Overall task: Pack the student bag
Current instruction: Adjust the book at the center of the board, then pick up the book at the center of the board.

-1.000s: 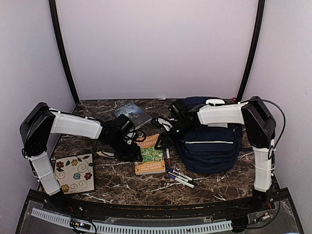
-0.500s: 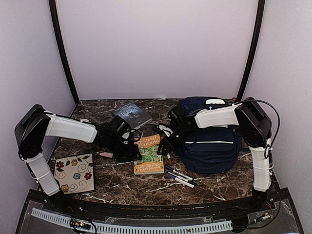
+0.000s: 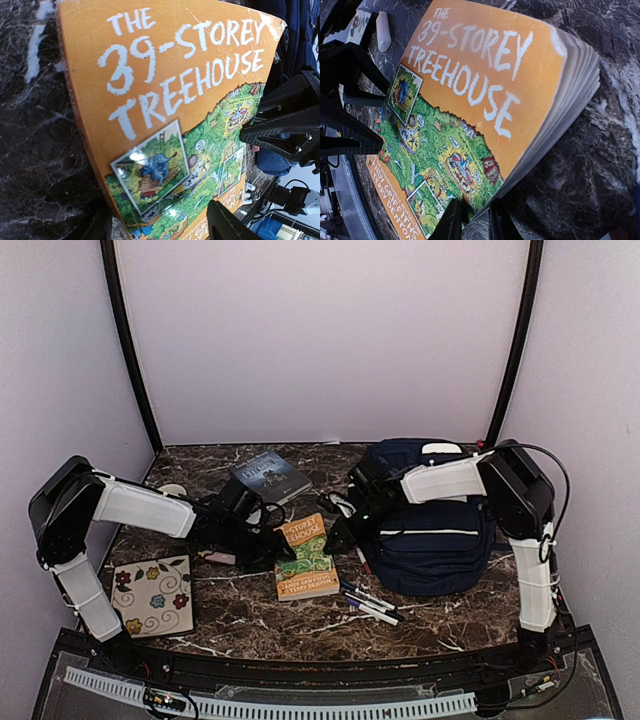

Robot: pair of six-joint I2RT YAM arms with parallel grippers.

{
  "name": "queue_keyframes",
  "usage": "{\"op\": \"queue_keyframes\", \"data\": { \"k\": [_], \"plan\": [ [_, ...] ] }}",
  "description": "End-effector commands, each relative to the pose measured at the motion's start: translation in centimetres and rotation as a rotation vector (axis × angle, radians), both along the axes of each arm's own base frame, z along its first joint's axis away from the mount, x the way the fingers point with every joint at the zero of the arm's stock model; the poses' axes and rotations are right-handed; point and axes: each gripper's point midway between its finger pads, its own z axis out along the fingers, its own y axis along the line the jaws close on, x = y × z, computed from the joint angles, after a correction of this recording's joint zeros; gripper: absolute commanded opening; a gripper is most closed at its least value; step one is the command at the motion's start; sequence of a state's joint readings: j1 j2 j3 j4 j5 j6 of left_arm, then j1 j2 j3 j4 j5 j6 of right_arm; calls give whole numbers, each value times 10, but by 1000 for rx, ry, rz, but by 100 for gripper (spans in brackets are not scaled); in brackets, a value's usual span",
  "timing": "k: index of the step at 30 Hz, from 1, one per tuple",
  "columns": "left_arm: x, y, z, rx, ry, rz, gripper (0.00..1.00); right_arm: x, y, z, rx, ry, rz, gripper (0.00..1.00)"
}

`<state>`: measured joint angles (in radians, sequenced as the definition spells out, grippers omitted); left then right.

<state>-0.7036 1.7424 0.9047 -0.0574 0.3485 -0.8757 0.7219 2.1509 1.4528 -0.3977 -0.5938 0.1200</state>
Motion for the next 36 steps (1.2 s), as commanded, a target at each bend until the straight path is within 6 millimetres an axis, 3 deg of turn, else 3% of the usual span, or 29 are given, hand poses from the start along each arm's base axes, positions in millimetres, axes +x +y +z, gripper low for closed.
{"op": "queue_keyframes", "data": {
  "k": [1,3,10,18,22,30,33,36],
  "plan": [
    [-24,0,-34,-43,115,33,68,-18,-35,-80,-189,111,-43,16],
    [-21,-6,-27,-120,82,42,69,-20,-37,-87,-198,118,-36,16],
    [-3,-43,31,-405,-83,-32,70,-30,-38,-112,-208,190,-18,18],
    [7,-59,80,-527,-203,-66,66,-32,-31,-109,-179,220,-10,19],
    [16,-52,81,-518,-215,25,67,-31,-28,-104,-161,220,-9,20],
    [13,-45,72,-497,-176,66,46,-27,-26,-92,-148,199,-14,22],
    [11,-39,78,-494,-191,79,41,-22,-23,-70,-122,148,-16,25],
    [8,-34,91,-480,-227,70,27,-12,-18,-37,-83,76,-20,32]
  ]
}}
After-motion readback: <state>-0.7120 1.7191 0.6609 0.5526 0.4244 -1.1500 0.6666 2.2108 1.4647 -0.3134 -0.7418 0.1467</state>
